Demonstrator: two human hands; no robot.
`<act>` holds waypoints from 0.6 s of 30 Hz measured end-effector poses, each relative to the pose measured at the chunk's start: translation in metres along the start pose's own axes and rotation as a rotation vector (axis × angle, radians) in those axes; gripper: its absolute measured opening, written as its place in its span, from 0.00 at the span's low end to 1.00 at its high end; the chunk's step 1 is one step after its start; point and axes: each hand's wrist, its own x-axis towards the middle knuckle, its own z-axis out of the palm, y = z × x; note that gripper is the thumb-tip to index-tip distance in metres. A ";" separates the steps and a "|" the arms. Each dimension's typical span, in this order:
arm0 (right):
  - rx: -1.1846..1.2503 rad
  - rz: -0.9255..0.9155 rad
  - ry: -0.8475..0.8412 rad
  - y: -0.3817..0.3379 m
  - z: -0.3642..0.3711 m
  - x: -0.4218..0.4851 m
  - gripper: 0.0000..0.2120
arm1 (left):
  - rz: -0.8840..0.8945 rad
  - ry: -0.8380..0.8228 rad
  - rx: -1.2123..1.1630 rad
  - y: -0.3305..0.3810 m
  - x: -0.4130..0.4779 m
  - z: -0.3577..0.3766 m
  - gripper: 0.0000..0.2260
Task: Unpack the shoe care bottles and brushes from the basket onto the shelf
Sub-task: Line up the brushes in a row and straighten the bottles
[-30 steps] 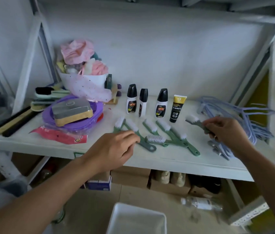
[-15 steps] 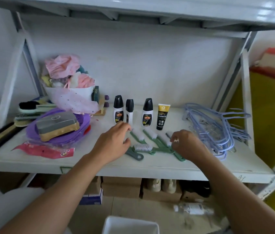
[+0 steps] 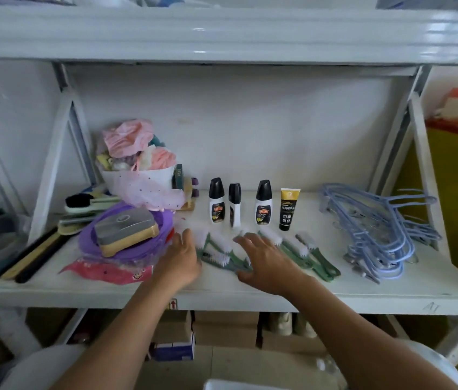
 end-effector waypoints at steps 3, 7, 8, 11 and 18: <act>-0.106 -0.037 -0.056 -0.015 0.018 0.024 0.35 | 0.039 -0.126 0.097 -0.005 -0.001 -0.003 0.34; -0.247 -0.064 -0.124 -0.018 0.031 0.052 0.35 | 0.176 -0.187 0.052 -0.016 0.017 -0.006 0.34; -0.259 -0.074 -0.132 -0.014 0.032 0.057 0.34 | 0.201 -0.206 0.040 -0.020 0.024 -0.006 0.33; -0.289 -0.087 -0.166 -0.002 0.028 0.066 0.33 | 0.261 -0.222 0.032 -0.032 0.040 0.000 0.32; -0.376 0.149 -0.121 0.020 0.022 0.071 0.23 | 0.213 -0.178 -0.060 -0.029 0.070 0.012 0.24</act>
